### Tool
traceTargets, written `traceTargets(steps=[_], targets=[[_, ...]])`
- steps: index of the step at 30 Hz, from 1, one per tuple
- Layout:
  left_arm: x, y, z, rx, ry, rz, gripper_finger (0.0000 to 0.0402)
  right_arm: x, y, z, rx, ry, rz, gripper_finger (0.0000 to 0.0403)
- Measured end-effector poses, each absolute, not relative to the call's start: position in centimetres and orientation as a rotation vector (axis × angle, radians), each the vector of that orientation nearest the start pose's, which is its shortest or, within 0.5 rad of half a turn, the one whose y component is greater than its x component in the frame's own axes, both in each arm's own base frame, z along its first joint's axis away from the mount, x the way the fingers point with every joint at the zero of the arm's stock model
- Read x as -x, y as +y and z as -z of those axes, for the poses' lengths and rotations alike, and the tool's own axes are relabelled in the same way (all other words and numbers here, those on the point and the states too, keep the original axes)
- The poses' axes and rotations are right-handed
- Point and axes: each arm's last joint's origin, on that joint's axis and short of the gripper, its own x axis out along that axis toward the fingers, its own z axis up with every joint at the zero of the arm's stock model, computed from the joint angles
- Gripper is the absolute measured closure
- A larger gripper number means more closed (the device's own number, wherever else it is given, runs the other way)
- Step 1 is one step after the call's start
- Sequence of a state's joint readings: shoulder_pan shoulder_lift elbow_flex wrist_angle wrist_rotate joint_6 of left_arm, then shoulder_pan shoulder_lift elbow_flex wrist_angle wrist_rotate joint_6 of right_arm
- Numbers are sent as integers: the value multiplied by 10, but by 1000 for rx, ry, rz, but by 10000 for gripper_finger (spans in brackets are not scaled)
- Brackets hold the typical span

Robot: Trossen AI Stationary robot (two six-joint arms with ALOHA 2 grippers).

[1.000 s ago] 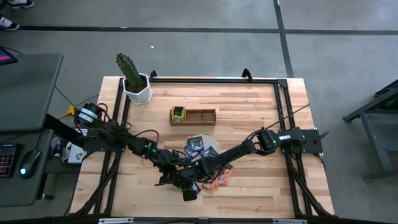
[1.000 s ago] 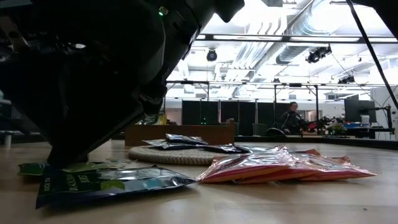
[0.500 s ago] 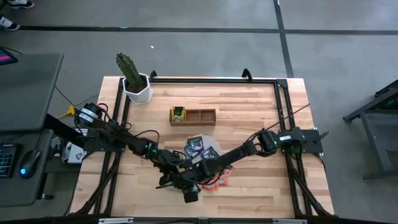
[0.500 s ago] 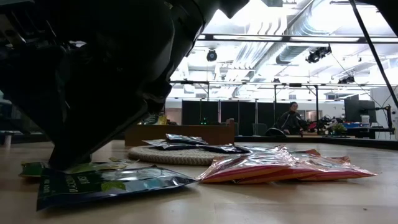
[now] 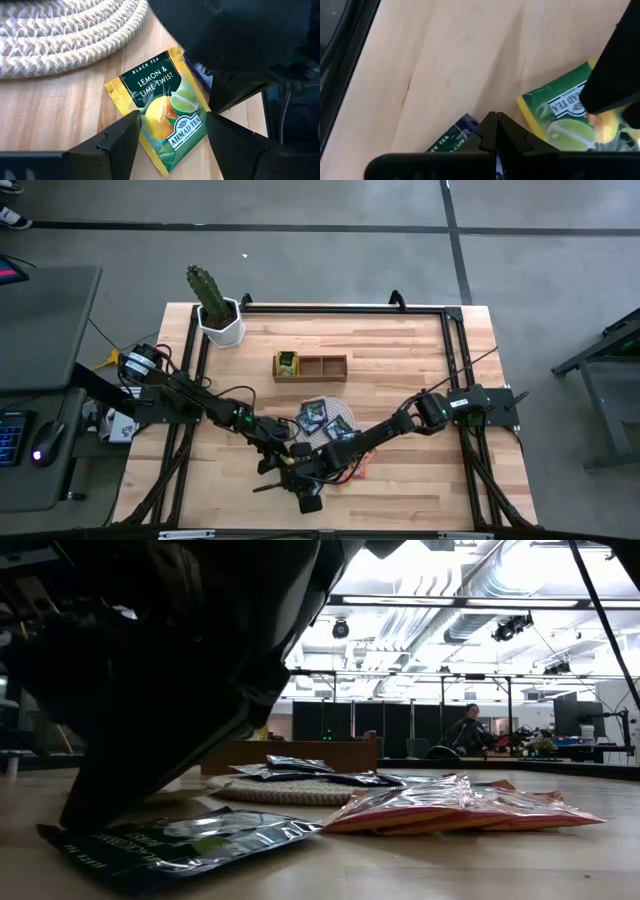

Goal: Pick & Place Tea
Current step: Put the yellow tea bag into the left section of the wooden organizer

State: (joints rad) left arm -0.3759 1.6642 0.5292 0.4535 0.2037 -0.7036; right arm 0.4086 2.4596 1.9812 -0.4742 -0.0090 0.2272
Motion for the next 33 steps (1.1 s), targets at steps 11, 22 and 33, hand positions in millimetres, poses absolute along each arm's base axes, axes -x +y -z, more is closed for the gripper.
traceTargets(steps=[11, 22, 33], targets=[[-252, -107, -115, 608, 865, 304, 174, -480, 213, -152, -29, 926, -237, 403], [-254, -110, -120, 636, 846, 402, 174, -480, 195, -156, 4, 907, -169, 403], [-253, -104, -115, 599, 889, 311, 174, -471, 181, -116, -147, 927, -159, 403]])
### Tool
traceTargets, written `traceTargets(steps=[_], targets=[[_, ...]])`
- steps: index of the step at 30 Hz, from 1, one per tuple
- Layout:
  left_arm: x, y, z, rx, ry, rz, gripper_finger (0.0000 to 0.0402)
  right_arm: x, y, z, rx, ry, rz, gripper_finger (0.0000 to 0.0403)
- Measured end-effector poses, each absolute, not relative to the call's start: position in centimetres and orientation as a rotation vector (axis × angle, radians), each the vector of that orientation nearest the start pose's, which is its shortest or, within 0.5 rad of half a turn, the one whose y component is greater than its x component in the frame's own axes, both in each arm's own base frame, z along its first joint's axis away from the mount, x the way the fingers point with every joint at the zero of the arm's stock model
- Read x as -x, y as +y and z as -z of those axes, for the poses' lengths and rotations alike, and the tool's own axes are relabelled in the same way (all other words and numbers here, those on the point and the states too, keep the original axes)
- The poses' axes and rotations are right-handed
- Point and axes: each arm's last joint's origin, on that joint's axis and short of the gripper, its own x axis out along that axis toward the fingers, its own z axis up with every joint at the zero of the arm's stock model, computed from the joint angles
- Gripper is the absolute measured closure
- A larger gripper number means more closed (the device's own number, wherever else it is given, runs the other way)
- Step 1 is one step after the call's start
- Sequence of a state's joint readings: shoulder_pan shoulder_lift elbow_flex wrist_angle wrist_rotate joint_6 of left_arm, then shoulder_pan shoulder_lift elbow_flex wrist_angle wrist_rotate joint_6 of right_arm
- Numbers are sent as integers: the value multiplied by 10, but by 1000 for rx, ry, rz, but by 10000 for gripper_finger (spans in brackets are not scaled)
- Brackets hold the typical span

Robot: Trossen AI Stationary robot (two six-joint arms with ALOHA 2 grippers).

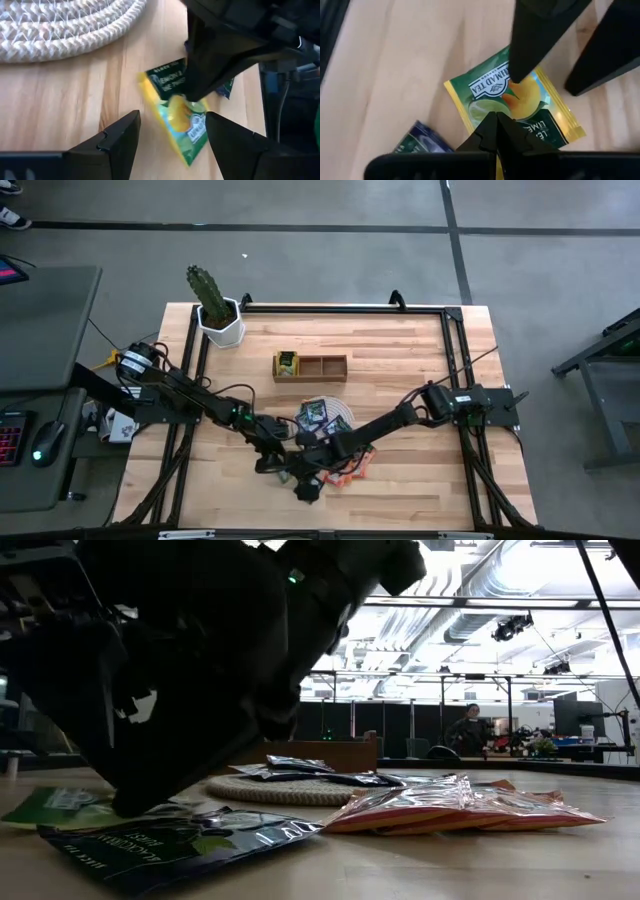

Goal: Pick & Place Tea
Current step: Put the yellow tea bag into the left section of the wooden organizer

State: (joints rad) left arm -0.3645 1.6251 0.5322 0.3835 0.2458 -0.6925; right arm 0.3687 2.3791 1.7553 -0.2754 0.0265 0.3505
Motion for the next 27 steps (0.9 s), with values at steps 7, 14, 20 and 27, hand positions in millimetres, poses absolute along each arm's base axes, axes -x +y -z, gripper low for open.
traceTargets(steps=[7, 14, 20, 27], targets=[[-251, -104, -114, 613, 916, 305, 174, -465, 186, -105, -204, 918, -159, 403], [-250, -105, -114, 656, 940, 319, 174, -469, 180, -104, -205, 900, -152, 403], [-251, -106, -109, 696, 971, 326, 174, -474, 173, -104, -174, 866, -145, 403], [-252, -108, -103, 727, 1012, 362, 174, -477, 165, -104, -146, 857, -133, 403]])
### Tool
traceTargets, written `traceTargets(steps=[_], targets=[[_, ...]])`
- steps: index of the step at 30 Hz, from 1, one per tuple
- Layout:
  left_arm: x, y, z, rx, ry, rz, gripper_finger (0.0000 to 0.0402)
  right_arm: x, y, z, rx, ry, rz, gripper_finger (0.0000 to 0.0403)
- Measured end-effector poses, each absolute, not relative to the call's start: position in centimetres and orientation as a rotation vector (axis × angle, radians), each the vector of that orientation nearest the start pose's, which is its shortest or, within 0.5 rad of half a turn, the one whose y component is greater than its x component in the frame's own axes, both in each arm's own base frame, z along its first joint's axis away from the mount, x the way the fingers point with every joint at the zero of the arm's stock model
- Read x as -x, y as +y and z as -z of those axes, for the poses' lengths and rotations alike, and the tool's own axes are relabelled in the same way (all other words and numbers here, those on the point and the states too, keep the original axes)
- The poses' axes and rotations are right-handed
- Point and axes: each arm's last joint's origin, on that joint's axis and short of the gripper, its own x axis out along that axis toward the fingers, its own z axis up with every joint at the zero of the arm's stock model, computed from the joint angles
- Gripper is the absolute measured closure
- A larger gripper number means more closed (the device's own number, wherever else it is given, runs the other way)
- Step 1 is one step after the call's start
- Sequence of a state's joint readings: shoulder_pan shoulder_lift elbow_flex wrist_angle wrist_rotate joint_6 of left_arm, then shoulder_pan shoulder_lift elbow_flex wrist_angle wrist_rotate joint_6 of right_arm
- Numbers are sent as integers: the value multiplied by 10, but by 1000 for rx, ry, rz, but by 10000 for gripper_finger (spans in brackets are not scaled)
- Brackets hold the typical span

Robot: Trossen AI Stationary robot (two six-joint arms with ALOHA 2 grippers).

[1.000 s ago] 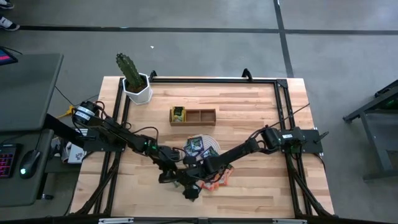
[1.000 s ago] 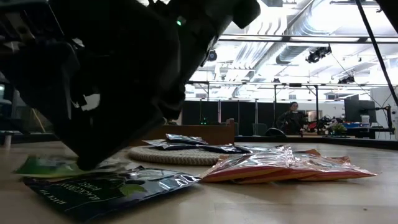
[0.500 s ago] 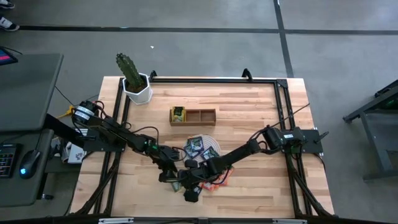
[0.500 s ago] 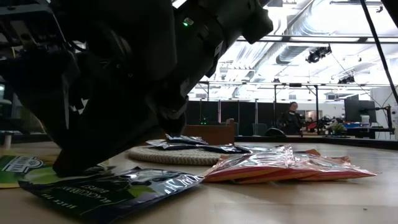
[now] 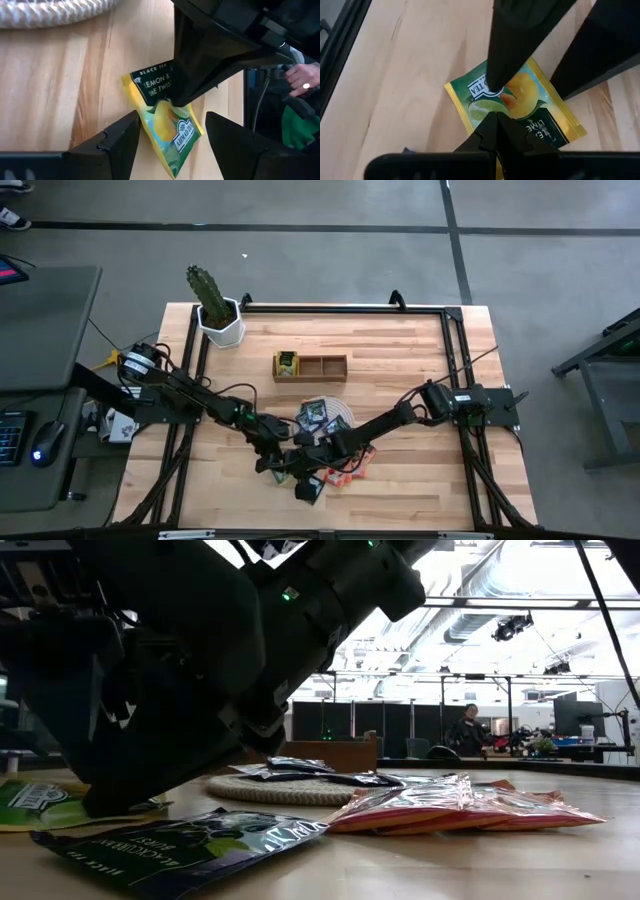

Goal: Pick & Place Tea
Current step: Put the yellow tea bag into the left section of the wooden organizer

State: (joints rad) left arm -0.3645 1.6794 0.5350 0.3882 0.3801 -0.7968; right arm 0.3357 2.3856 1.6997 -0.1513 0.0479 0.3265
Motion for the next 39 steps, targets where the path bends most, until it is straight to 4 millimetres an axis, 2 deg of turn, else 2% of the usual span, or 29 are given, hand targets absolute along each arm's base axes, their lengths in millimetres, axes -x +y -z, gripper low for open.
traceTargets(steps=[7, 15, 23, 30, 39], targets=[[-251, -108, -103, 742, 1023, 380, 174, -478, 161, -104, -107, 853, -138, 403], [-250, -109, -103, 761, 1042, 409, 174, -484, 142, -104, -103, 844, -118, 403], [-251, -109, -102, 750, 1025, 369, 182, -484, 146, -104, -91, 831, -117, 403], [-251, -108, -102, 743, 1017, 344, 253, -483, 150, -105, -86, 827, -121, 403], [-251, -107, -101, 720, 1008, 321, 384, -483, 151, -105, -94, 828, -127, 403]])
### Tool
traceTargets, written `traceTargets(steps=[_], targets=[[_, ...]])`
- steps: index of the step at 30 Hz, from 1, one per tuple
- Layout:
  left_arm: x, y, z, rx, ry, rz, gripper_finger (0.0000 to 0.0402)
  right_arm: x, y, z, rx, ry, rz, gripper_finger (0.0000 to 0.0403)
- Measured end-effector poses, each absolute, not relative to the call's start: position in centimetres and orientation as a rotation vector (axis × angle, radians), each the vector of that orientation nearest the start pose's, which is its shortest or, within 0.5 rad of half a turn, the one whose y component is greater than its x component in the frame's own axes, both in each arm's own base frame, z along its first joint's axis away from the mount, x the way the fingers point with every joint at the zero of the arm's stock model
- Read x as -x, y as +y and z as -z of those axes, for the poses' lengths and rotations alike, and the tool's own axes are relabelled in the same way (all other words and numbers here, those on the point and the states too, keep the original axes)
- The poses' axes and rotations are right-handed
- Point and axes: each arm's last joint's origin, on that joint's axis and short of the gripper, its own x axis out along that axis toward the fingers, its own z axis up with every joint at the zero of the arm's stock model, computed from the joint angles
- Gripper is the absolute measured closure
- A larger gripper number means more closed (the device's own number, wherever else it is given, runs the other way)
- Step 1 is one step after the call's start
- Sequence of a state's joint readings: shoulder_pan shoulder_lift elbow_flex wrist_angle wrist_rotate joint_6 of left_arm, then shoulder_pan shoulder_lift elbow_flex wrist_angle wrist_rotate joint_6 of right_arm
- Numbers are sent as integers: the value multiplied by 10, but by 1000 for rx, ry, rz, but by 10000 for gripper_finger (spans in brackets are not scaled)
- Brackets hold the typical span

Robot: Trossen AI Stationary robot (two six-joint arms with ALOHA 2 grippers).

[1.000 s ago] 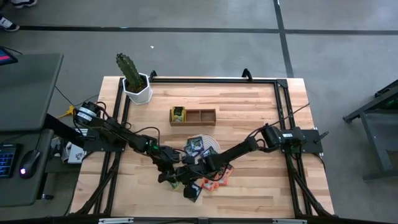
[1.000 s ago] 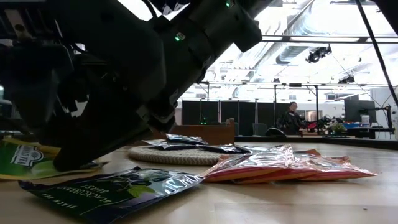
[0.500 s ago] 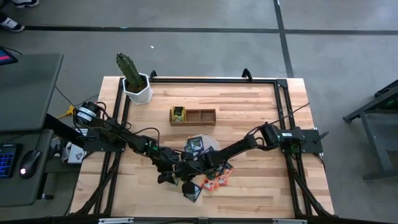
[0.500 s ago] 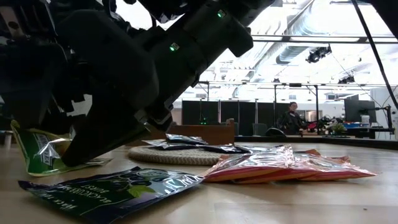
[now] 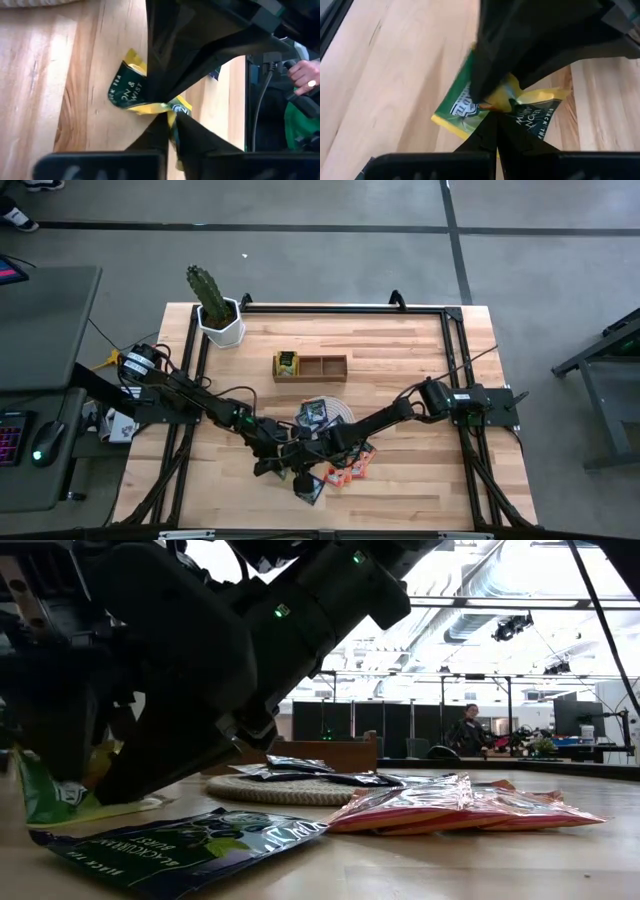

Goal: Pick & Place Tea
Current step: Put the yellow tea bag into the left section of the wooden organizer

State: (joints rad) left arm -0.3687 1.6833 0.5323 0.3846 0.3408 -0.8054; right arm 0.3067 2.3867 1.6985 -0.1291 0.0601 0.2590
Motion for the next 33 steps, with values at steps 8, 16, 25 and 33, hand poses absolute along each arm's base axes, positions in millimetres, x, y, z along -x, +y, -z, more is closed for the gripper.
traceTargets(steps=[8, 16, 25, 33], targets=[[-249, -106, -98, 654, 1021, 320, 398, -477, 155, -117, -89, 844, -117, 403], [-249, -104, -99, 571, 979, 317, 400, -456, 156, -168, -115, 896, -59, 403], [-250, -98, -118, 371, 816, 211, 401, -427, 160, -240, -238, 843, -26, 403], [-241, -86, -164, 139, 584, 61, 401, -420, 158, -261, -283, 794, -9, 403]])
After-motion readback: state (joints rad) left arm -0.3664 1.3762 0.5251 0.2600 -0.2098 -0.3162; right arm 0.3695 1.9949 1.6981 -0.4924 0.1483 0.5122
